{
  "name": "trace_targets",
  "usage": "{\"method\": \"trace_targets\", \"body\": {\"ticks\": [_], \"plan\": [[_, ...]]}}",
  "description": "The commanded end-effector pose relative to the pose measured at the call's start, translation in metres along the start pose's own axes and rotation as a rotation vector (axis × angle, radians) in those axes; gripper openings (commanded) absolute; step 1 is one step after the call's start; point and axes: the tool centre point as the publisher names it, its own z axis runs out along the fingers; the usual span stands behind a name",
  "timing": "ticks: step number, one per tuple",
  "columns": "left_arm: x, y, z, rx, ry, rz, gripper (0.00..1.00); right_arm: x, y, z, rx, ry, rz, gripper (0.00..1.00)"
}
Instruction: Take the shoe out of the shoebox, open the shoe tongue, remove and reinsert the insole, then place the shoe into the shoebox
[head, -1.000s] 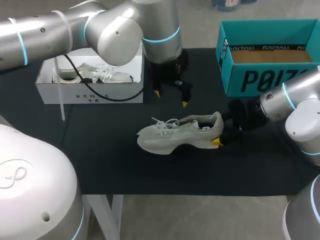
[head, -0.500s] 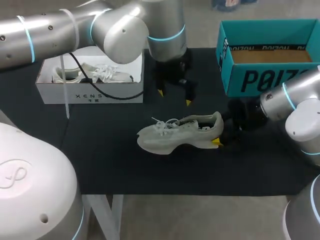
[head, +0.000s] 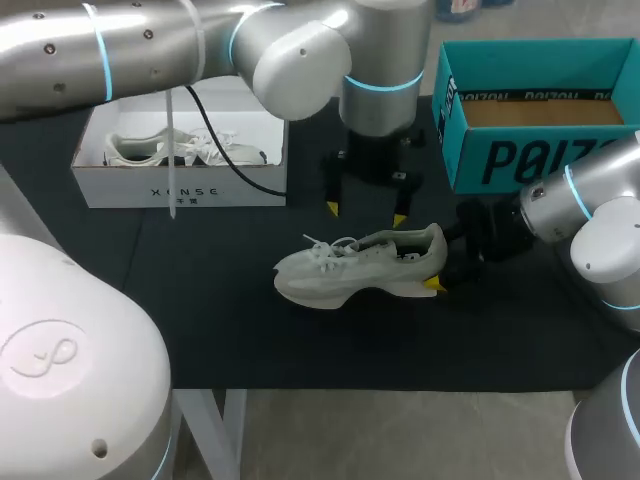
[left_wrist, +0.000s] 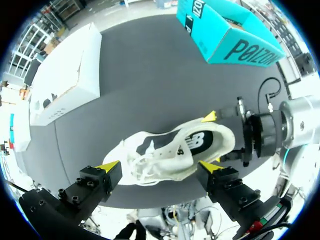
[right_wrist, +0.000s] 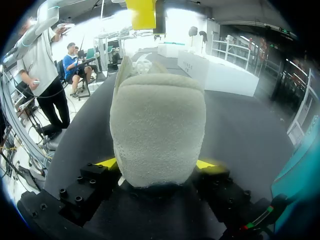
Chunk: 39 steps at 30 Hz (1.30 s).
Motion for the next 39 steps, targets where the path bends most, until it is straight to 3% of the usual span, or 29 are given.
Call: {"method": "trace_targets", "body": {"ticks": [1, 8, 14, 22, 23, 25, 27, 29, 30, 32, 39], "plan": [[0.012, -0.005, 0.012, -0.03, -0.039, 0.015, 1.0, -0.001, -0.002, 0.007, 0.004, 0.0, 0.001, 0.0], [0.025, 0.002, 0.033, -0.058, -0.055, 0.023, 1.0, -0.001, -0.002, 0.007, 0.004, 0.0, 0.001, 0.0], [0.031, 0.003, 0.044, -0.037, -0.127, 0.025, 1.0, -0.001, -0.002, 0.007, 0.004, 0.0, 0.001, 0.0], [0.015, 0.002, 0.052, -0.012, -0.248, -0.053, 1.0, -0.001, -0.002, 0.007, 0.004, 0.0, 0.001, 0.0], [0.011, 0.002, 0.05, -0.012, -0.257, -0.063, 0.89, -0.001, -0.002, 0.007, 0.004, 0.0, 0.001, 0.0], [0.003, 0.003, 0.048, -0.012, -0.279, -0.087, 0.76, -0.001, -0.002, 0.007, 0.004, 0.0, 0.001, 0.0], [-0.005, 0.004, 0.046, -0.01, -0.279, -0.108, 0.45, -0.001, -0.002, 0.007, 0.004, 0.0, 0.001, 0.0], [-0.01, 0.005, 0.042, -0.005, -0.276, -0.125, 0.34, -0.001, -0.002, 0.007, 0.004, 0.0, 0.001, 0.0], [-0.013, 0.007, 0.038, -0.003, -0.274, -0.13, 0.06, -0.001, -0.002, 0.007, 0.004, 0.0, 0.001, 0.0], [-0.016, 0.009, 0.032, 0.002, -0.244, -0.142, 0.0, -0.001, -0.002, 0.007, 0.004, 0.0, 0.001, 0.0], [-0.014, 0.013, 0.027, -0.034, -0.117, -0.129, 0.0, -0.001, -0.002, 0.007, 0.004, 0.0, 0.001, 0.0]]}}
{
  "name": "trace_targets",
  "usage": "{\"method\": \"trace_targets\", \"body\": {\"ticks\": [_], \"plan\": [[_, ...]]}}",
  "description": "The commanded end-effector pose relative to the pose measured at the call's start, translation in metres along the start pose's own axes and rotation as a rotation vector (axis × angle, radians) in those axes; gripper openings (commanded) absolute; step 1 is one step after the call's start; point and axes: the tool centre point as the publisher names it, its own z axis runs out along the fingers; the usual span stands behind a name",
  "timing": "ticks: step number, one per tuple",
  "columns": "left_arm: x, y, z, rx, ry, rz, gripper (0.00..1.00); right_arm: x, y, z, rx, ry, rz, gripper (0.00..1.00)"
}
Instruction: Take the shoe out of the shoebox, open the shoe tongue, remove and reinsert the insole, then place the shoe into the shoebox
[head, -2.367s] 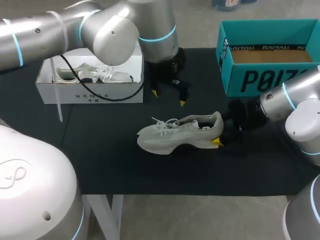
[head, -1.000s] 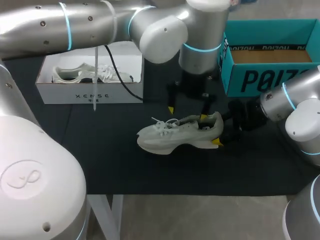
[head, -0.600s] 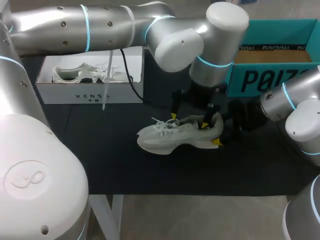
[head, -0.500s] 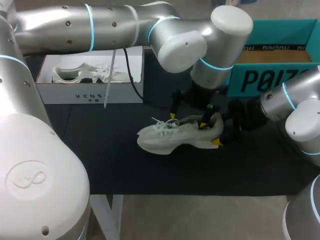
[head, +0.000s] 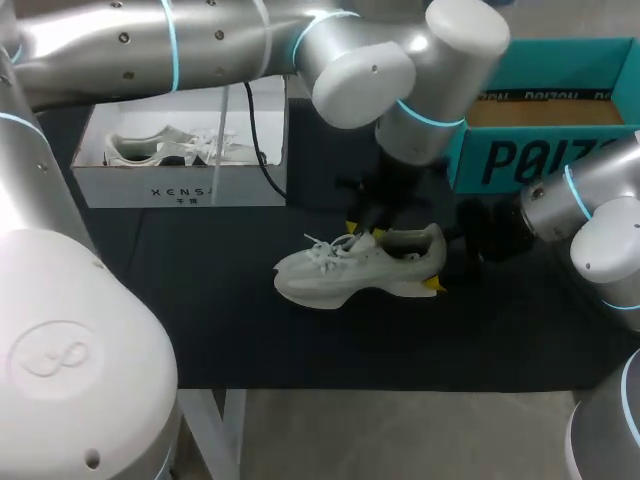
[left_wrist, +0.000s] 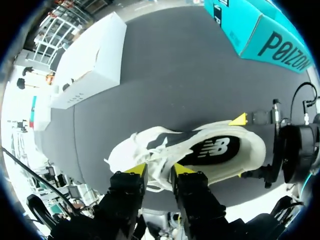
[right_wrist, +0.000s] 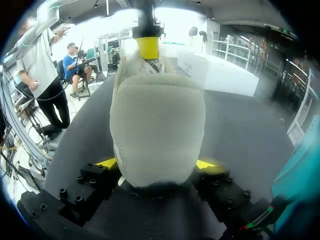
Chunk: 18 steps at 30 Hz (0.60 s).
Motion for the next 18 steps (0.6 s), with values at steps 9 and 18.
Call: {"method": "trace_targets", "body": {"ticks": [9, 18], "plan": [[-0.044, 0.017, -0.013, -0.037, 0.278, 0.037, 0.0, -0.001, -0.002, 0.007, 0.004, 0.0, 0.001, 0.0], [-0.08, 0.022, -0.002, -0.007, 0.217, -0.043, 0.0, -0.001, -0.002, 0.007, 0.004, 0.0, 0.001, 0.0]]}}
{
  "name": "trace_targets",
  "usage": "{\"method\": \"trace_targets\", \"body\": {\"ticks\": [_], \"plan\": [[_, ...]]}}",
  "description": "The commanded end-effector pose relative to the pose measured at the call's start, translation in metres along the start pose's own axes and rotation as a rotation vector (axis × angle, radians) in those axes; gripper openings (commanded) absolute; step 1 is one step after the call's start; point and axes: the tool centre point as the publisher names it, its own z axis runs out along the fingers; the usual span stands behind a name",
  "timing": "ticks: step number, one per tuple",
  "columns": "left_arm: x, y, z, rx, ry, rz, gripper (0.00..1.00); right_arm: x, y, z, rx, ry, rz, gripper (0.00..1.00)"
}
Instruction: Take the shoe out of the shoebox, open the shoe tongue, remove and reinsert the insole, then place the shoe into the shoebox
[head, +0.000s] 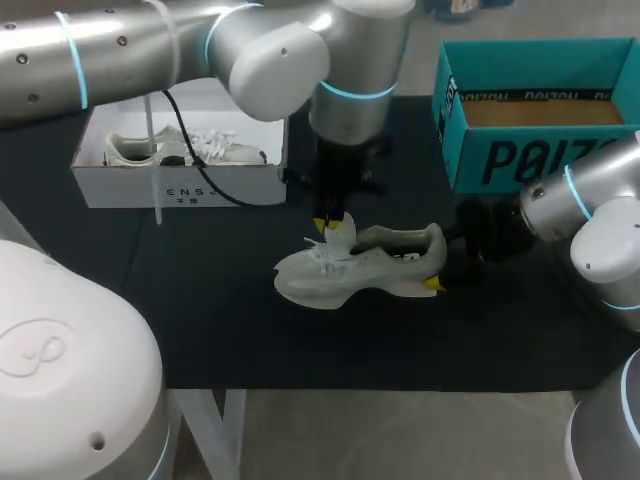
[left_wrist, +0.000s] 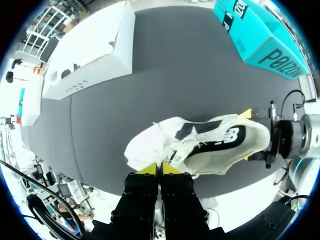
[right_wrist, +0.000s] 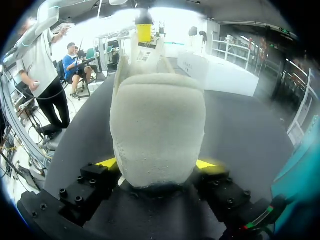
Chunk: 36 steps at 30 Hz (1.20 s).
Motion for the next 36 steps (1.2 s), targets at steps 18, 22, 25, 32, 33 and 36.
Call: {"method": "trace_targets", "body": {"ticks": [18, 22, 25, 32, 33, 36], "plan": [[-0.041, 0.03, 0.065, -0.033, 0.018, -0.092, 0.0, -0.001, -0.002, 0.007, 0.004, 0.0, 0.001, 0.0], [-0.042, 0.029, 0.069, -0.049, -0.01, -0.098, 0.64, -0.001, -0.002, 0.007, 0.004, 0.0, 0.001, 0.0], [-0.037, 0.024, 0.063, -0.042, -0.032, -0.079, 1.0, -0.001, -0.002, 0.007, 0.004, 0.0, 0.001, 0.0], [-0.031, 0.007, 0.012, 0.066, 0.161, 0.113, 1.0, -0.001, -0.002, 0.007, 0.004, 0.0, 0.001, 0.0], [-0.03, 0.003, 0.004, 0.064, 0.235, 0.202, 1.0, -0.001, -0.002, 0.007, 0.004, 0.0, 0.001, 0.0], [-0.022, 0.004, -0.016, 0.061, 0.455, 0.711, 1.0, -0.001, -0.002, 0.007, 0.004, 0.0, 0.001, 0.0]]}}
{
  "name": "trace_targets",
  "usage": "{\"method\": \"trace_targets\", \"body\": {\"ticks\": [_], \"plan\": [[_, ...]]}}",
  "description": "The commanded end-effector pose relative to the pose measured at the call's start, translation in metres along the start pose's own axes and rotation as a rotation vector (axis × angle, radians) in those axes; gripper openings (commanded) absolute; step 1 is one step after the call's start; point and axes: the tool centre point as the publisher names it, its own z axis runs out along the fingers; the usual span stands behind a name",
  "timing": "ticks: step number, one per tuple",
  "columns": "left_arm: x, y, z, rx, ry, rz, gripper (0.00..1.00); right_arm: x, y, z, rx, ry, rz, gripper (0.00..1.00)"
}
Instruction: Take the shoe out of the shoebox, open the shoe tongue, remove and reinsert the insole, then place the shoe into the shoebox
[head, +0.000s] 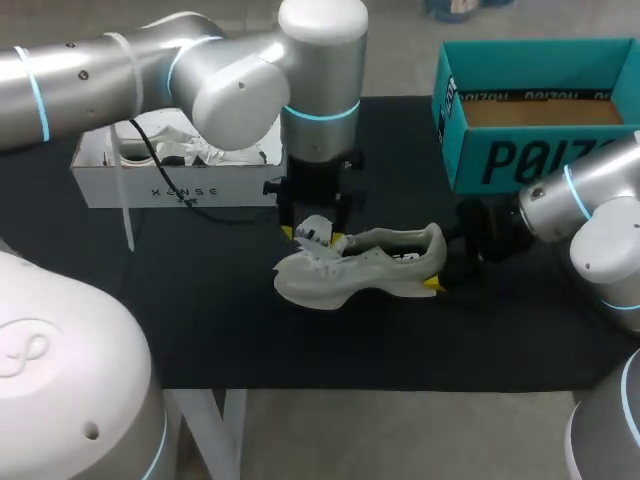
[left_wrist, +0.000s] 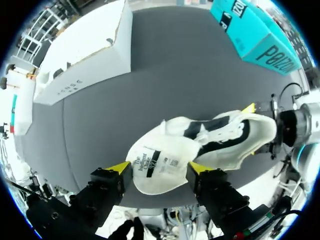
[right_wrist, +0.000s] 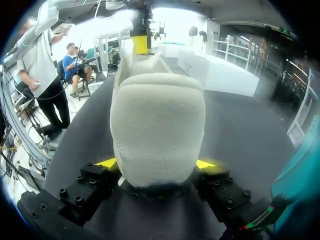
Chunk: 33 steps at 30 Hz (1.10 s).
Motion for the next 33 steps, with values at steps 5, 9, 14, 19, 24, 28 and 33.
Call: {"method": "trace_targets", "body": {"ticks": [5, 9, 14, 19, 24, 28, 33], "plan": [[-0.008, 0.01, -0.039, 0.141, 0.447, 0.911, 1.0, -0.001, -0.003, 0.007, 0.005, 0.0, 0.001, 0.0], [-0.008, 0.01, -0.039, 0.141, 0.447, 0.911, 1.0, -0.001, -0.003, 0.007, 0.005, 0.0, 0.001, 0.0], [0.012, 0.01, -0.051, 0.173, 0.393, 1.023, 1.0, -0.001, -0.003, 0.007, 0.005, 0.0, 0.001, 0.0], [0.053, 0.01, -0.052, 0.12, 0.432, 1.343, 1.0, -0.001, -0.003, 0.007, 0.005, 0.0, 0.001, 0.0], [0.072, 0.011, -0.046, -0.028, 0.467, 1.48, 0.0, -0.001, -0.003, 0.007, 0.005, 0.0, 0.001, 0.0], [0.08, 0.023, -0.046, -0.155, 0.508, 1.72, 0.0, -0.001, -0.003, 0.007, 0.005, 0.0, 0.001, 0.0], [0.081, 0.027, -0.044, -0.211, 0.533, 1.792, 0.0, -0.001, -0.003, 0.007, 0.005, 0.0, 0.001, 0.0]]}}
